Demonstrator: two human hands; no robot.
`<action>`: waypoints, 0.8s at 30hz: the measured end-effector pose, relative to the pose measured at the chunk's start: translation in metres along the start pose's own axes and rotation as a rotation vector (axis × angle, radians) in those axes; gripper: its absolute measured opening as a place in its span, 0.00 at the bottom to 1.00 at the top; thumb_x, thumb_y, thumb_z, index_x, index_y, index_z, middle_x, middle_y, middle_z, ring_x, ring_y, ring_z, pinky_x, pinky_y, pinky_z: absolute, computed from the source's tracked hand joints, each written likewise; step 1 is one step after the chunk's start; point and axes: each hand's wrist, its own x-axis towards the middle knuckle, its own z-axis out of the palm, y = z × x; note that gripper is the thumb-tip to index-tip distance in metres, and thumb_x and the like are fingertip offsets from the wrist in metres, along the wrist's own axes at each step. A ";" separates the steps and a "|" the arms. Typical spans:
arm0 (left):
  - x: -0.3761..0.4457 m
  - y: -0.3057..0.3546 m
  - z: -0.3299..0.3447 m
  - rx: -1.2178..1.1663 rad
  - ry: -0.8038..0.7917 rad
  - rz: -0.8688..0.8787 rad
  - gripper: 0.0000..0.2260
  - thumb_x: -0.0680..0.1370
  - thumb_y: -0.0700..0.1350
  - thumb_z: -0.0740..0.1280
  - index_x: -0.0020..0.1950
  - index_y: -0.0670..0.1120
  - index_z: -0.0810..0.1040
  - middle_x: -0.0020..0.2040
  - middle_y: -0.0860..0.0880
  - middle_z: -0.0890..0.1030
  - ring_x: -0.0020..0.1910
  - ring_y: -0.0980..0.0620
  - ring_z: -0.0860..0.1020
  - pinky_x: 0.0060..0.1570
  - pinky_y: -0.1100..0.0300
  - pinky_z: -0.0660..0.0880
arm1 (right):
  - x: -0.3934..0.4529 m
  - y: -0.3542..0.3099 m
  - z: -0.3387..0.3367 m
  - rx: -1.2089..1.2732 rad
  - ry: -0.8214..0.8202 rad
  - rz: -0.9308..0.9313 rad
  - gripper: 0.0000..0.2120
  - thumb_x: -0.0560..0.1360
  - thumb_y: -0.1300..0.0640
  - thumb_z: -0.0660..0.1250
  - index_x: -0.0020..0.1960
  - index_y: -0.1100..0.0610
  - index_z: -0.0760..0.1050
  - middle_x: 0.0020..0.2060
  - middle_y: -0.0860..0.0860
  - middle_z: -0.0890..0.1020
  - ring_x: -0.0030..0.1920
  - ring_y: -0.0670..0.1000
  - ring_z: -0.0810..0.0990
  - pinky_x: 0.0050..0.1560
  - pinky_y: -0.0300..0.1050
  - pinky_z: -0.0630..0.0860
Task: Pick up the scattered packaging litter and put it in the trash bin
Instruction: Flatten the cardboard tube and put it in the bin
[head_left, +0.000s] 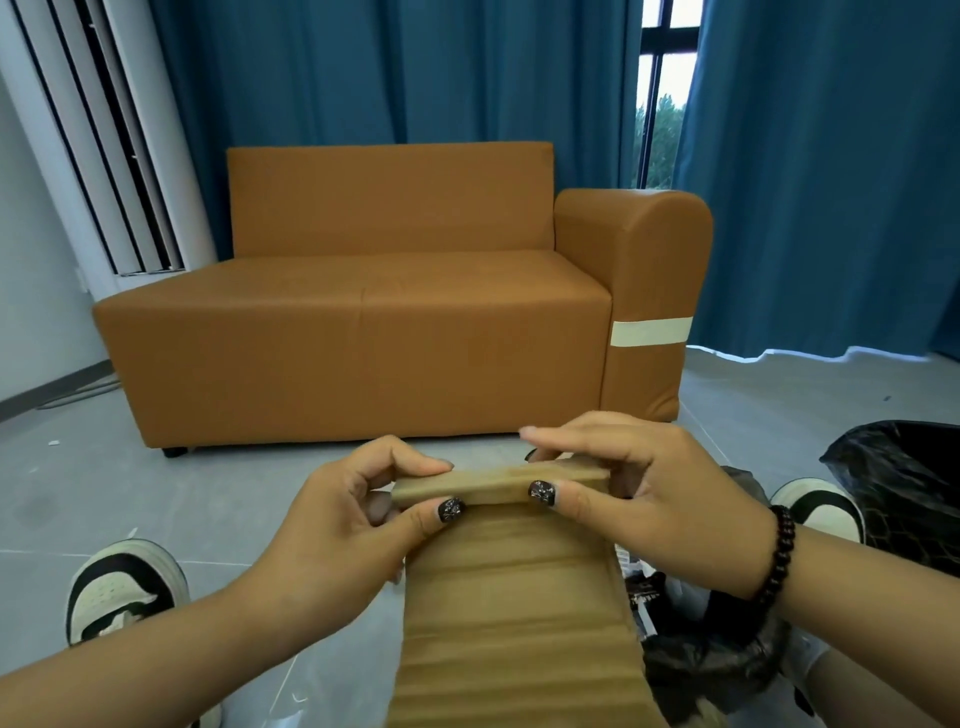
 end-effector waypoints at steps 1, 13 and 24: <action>0.000 0.001 -0.001 0.003 0.018 0.024 0.08 0.66 0.47 0.75 0.42 0.48 0.81 0.39 0.41 0.81 0.27 0.52 0.70 0.26 0.62 0.71 | 0.000 0.000 0.000 0.081 -0.028 0.104 0.19 0.69 0.49 0.74 0.59 0.45 0.78 0.48 0.44 0.83 0.51 0.45 0.81 0.53 0.39 0.78; -0.004 -0.019 -0.019 0.183 -0.126 -0.137 0.21 0.52 0.54 0.70 0.44 0.55 0.82 0.45 0.55 0.84 0.47 0.59 0.82 0.49 0.62 0.79 | 0.010 -0.019 -0.001 0.316 -0.115 0.162 0.13 0.61 0.58 0.80 0.27 0.42 0.81 0.27 0.40 0.81 0.31 0.38 0.78 0.35 0.29 0.74; 0.003 -0.007 -0.011 -0.143 -0.103 -0.200 0.14 0.60 0.34 0.79 0.42 0.40 0.82 0.38 0.44 0.84 0.34 0.52 0.81 0.33 0.62 0.78 | -0.001 -0.013 0.008 0.135 -0.058 0.115 0.20 0.66 0.58 0.73 0.56 0.44 0.80 0.49 0.43 0.80 0.50 0.48 0.81 0.50 0.46 0.80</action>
